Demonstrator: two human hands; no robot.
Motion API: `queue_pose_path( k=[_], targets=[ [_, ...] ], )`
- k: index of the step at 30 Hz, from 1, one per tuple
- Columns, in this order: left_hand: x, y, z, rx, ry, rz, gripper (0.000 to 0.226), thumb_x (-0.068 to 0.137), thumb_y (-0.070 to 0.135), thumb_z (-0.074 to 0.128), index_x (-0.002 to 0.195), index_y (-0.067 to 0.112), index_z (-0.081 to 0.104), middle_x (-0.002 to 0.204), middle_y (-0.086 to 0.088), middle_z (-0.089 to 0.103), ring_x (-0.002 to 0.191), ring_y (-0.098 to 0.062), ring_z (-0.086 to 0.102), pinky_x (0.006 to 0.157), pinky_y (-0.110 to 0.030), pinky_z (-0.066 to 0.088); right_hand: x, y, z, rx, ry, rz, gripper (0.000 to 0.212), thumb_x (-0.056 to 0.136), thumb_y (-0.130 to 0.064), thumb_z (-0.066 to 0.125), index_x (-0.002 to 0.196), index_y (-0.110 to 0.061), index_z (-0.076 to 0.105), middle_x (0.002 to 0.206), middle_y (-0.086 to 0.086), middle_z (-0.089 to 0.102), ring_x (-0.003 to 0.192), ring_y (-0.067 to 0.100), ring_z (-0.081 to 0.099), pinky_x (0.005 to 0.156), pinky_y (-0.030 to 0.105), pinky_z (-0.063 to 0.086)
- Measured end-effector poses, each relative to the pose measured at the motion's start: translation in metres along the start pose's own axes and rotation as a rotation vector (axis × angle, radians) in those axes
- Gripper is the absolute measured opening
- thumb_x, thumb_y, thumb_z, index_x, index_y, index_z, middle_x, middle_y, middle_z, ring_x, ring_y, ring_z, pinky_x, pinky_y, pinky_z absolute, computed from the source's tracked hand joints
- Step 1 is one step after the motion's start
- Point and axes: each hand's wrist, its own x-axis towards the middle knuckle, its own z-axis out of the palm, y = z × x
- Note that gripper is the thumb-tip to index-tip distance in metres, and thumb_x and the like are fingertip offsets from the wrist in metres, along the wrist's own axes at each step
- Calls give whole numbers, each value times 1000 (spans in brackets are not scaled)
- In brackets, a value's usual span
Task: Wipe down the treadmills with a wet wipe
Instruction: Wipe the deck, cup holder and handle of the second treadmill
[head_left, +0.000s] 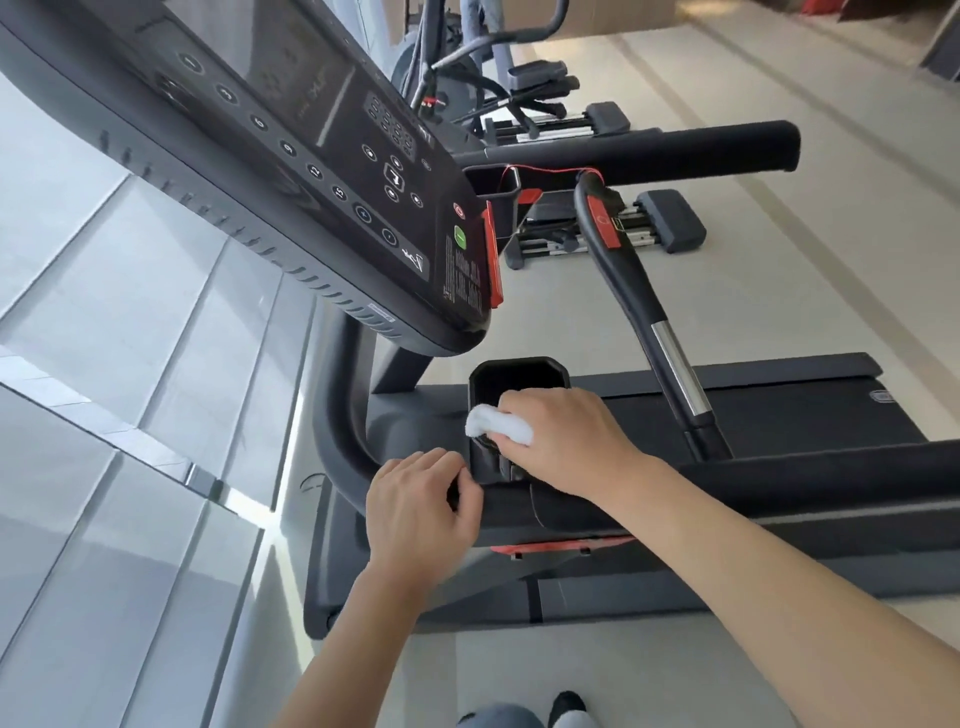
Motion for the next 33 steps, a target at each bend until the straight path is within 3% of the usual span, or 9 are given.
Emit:
queue_pose_path(
  k=[4,7,9,11,17,22,26,29,33],
  targets=[
    [-1,-1,-2,-5,-34,30,32,91,20,51,62,20,38,55,8,35,52,-16,35,55,-32,32,-51,10,-23,-7,84,95,27,94,-40,54,76,-29,37,58,-7,29,49,18,32,49,25,14],
    [-2,-6,-5,-23,-115,49,31,95,24,51,65,21,47,59,9,43,56,-15,42,61,-36,40,-91,8,-29,-86,46,115,11,97,-31,50,87,-35,51,67,-3,35,52,22,33,49,23,15],
    [-4,-12,-9,-50,-208,67,29,98,31,47,74,23,61,68,12,56,65,-13,52,71,-36,46,-107,3,-28,-152,-5,192,23,100,-32,40,96,-38,61,77,-3,39,58,24,34,47,20,15],
    [-7,-19,-16,-88,-268,90,31,99,36,45,91,26,72,82,16,66,79,-10,58,86,-33,47,-109,-3,-25,-117,26,265,24,101,-30,44,85,-29,62,76,-2,37,56,24,30,47,18,12],
    [-16,-45,-32,-196,-264,129,30,102,29,49,115,20,75,103,12,72,97,-11,60,113,-32,39,-69,-69,8,-110,112,204,29,104,-35,44,94,-36,71,67,-4,32,58,17,33,49,23,15],
    [-14,-52,-33,-264,-268,144,23,101,19,49,101,18,72,92,12,69,89,-11,59,111,-38,42,-43,-88,28,-181,-7,206,57,106,-48,10,105,-36,65,78,-9,36,72,10,46,52,23,10],
    [-15,-46,-32,-265,-218,114,26,99,24,53,111,21,76,103,11,74,95,-15,63,107,-31,40,-63,-78,0,-36,204,207,20,100,-34,53,88,-21,63,76,-14,36,60,9,32,51,19,18],
    [-18,-32,-31,-240,-220,102,26,97,28,55,112,23,75,107,12,73,96,-14,62,106,-31,35,-80,-60,-11,-69,268,266,18,95,-34,60,88,-17,63,72,-10,52,56,9,36,47,24,28],
    [-14,-17,-25,-285,-261,117,27,98,29,54,114,26,74,114,14,71,100,-14,63,101,-35,40,-112,-17,-23,-167,353,455,20,94,-27,69,79,-16,61,66,-5,49,50,17,42,42,27,36]
  ],
)
